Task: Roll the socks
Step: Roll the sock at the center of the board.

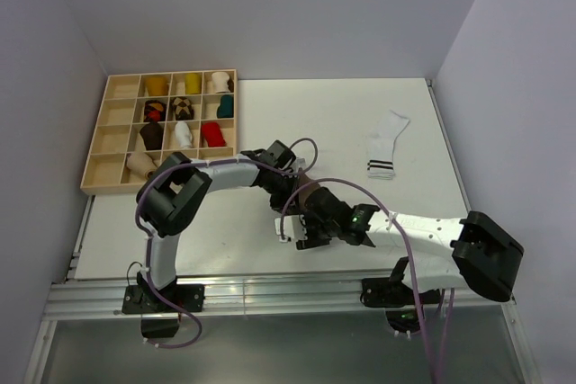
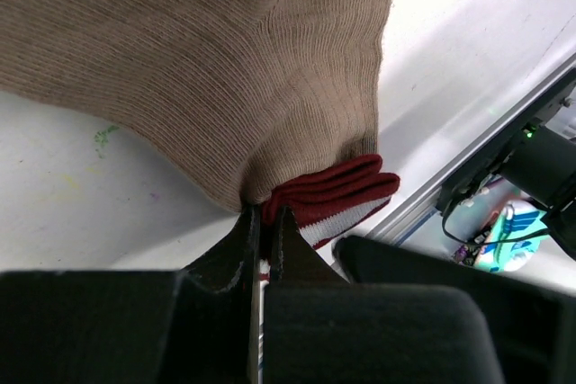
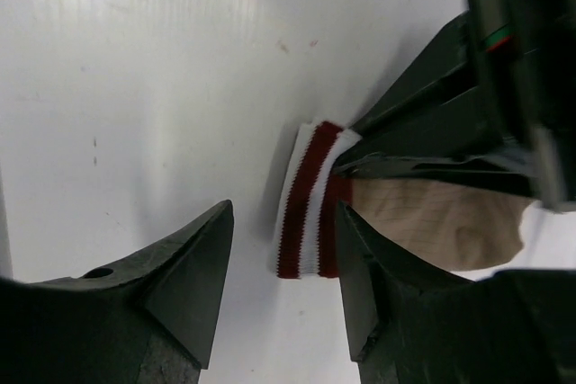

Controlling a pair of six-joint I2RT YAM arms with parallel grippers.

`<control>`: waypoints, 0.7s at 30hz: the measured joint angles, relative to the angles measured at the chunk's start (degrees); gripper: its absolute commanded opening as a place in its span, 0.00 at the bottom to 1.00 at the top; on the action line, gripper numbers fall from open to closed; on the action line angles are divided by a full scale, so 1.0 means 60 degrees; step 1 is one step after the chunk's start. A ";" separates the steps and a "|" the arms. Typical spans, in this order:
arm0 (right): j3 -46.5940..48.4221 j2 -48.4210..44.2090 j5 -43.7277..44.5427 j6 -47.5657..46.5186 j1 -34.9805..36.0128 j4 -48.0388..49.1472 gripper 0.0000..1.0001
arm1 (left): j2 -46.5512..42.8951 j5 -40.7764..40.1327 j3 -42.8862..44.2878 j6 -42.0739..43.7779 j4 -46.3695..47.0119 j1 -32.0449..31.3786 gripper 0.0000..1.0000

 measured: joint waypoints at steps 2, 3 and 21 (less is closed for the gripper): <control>-0.0175 0.0182 0.0204 -0.0106 0.0022 0.0109 0.53 | 0.0051 0.0080 0.0036 0.0004 -0.0040 0.0025 0.00; -0.0233 0.0248 0.0284 -0.0127 0.0022 0.0149 0.53 | 0.0076 0.0124 0.0066 0.0007 -0.0062 0.0040 0.00; -0.0838 0.0758 0.1264 -0.0277 -0.0007 0.1869 0.09 | 0.0146 0.0433 0.0069 0.0109 -0.0018 0.0146 0.31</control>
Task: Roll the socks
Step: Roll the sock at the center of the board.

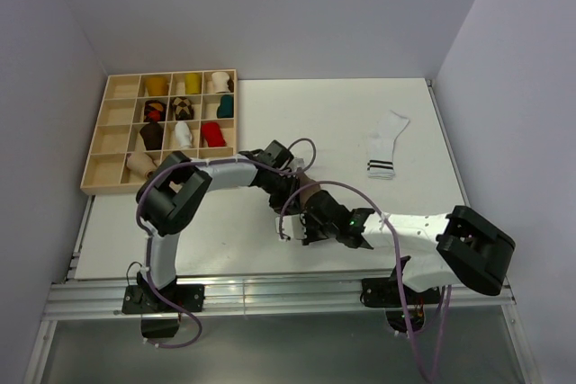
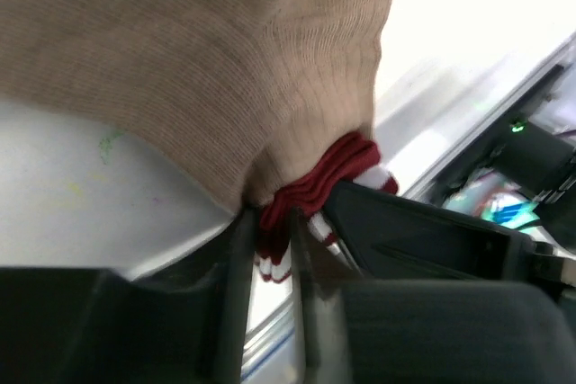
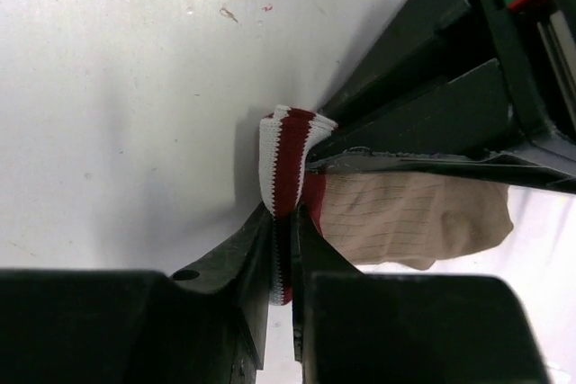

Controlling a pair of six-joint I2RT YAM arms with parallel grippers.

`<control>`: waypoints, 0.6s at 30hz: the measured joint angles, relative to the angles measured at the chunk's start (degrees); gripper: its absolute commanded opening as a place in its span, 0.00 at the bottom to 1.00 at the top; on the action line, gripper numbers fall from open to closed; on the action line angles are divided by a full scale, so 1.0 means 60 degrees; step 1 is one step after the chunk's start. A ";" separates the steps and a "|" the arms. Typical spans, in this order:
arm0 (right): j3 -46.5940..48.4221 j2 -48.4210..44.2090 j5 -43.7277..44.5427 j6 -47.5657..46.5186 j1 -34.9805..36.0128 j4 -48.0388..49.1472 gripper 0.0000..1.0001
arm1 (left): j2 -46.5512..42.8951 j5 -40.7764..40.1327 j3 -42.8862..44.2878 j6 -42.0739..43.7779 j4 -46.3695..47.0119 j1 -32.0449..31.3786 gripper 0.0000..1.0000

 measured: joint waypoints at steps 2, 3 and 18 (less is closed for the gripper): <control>0.0211 0.0000 -0.0404 0.0066 -0.0233 -0.0412 0.09 | -0.0229 0.0066 -0.0437 -0.0277 0.0466 0.0076 0.40; 0.0346 0.0004 -0.0674 0.0095 -0.0401 -0.0637 0.08 | -0.0408 0.0098 -0.0707 -0.0397 0.0739 0.0120 0.43; 0.4146 0.2688 -0.5260 -0.0146 -0.3548 -0.5377 0.09 | -0.4175 -0.2262 -0.3810 -0.2565 0.4087 0.0718 0.41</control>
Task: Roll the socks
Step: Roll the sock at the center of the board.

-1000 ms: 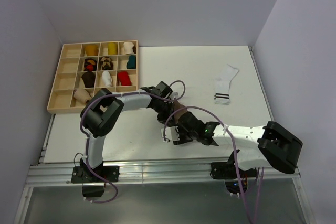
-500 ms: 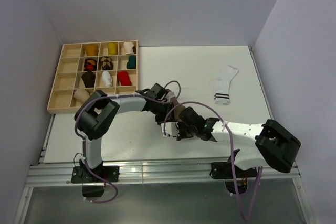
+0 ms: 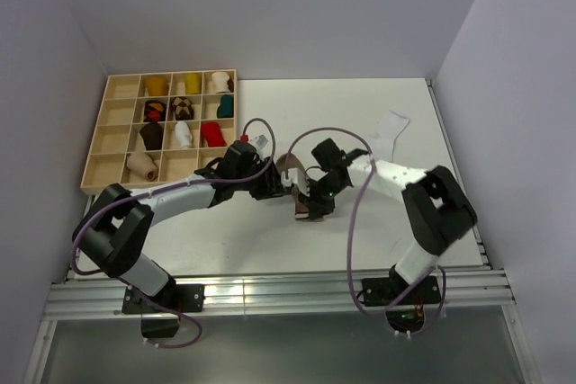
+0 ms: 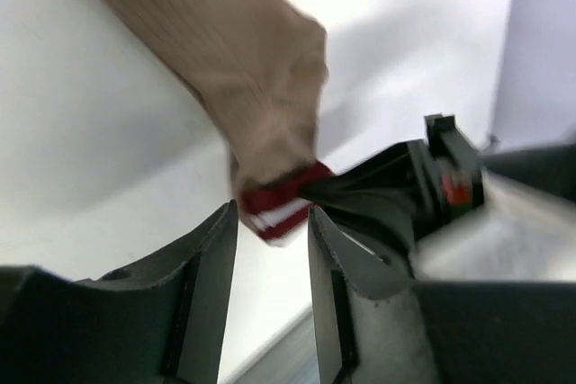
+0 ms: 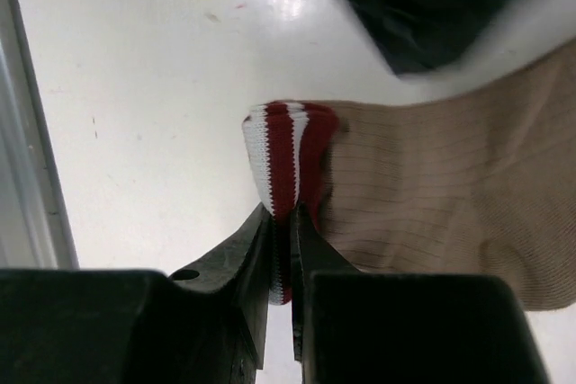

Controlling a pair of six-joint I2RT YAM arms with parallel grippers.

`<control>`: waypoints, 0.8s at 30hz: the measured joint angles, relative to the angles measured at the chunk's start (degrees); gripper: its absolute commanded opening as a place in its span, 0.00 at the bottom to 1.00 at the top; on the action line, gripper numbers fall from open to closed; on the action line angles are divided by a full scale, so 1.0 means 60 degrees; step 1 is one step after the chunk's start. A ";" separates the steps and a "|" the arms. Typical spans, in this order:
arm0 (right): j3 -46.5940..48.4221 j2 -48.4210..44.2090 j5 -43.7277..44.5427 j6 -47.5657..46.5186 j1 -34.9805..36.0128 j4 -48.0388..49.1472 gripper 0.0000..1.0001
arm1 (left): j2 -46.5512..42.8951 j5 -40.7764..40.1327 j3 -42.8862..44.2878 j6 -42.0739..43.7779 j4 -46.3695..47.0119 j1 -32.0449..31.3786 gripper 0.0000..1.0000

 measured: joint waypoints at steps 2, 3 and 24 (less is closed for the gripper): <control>0.1082 0.1024 -0.0616 -0.0200 -0.0503 -0.0976 0.09 | -0.0229 -0.0696 -0.0182 0.0339 0.0262 -0.0073 0.40; 0.1504 0.1435 -0.0809 -0.0299 -0.0703 -0.1337 0.09 | -0.0310 -0.1071 -0.0273 0.0565 0.0390 -0.0142 0.40; 0.5042 0.5406 -0.2178 0.0973 -0.2095 -0.5122 0.12 | 0.0962 -0.3202 0.0033 0.4969 0.2448 -0.2153 0.49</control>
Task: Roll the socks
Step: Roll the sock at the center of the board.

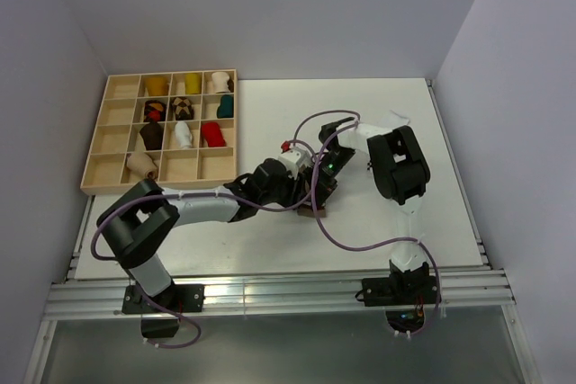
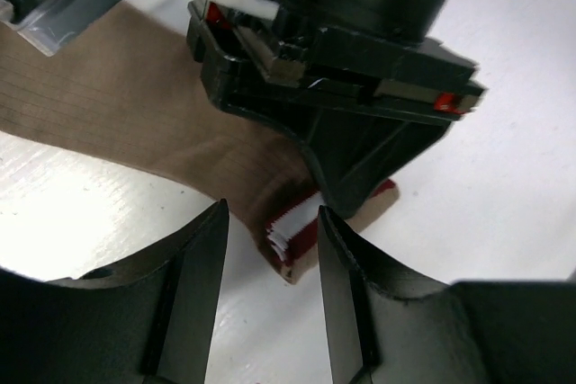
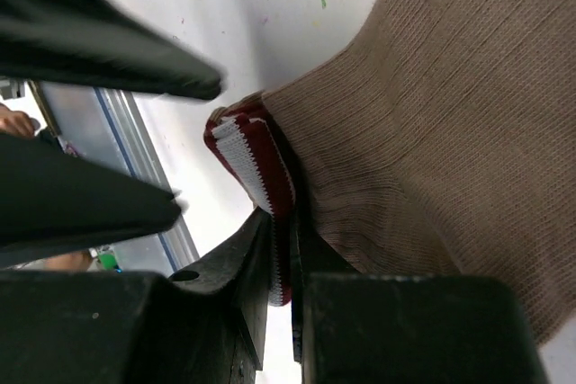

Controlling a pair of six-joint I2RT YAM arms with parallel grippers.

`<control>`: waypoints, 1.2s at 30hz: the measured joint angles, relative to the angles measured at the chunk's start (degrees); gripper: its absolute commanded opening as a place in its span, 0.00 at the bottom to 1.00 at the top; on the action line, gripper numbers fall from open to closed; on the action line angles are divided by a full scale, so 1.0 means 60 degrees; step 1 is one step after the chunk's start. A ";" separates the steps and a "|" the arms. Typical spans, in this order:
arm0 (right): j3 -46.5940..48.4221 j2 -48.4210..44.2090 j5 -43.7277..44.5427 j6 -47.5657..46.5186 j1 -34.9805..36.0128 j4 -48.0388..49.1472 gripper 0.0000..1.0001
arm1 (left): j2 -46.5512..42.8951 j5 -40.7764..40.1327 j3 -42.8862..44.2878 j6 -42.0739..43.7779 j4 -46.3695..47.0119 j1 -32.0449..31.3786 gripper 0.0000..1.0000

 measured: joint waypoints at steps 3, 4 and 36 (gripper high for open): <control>0.0000 0.0000 0.0084 0.0164 0.0000 -0.0015 0.13 | 0.0317 -0.0044 0.0087 0.0186 0.0000 0.0000 0.49; 0.0000 0.0000 0.0106 0.0215 0.0000 -0.0018 0.13 | 0.0441 -0.0040 0.0109 0.0240 0.0007 0.0004 0.49; -0.1847 -0.2983 0.0947 0.1115 -0.1107 0.2251 0.55 | 0.1628 0.1089 0.0543 -0.1158 0.0146 0.0127 0.00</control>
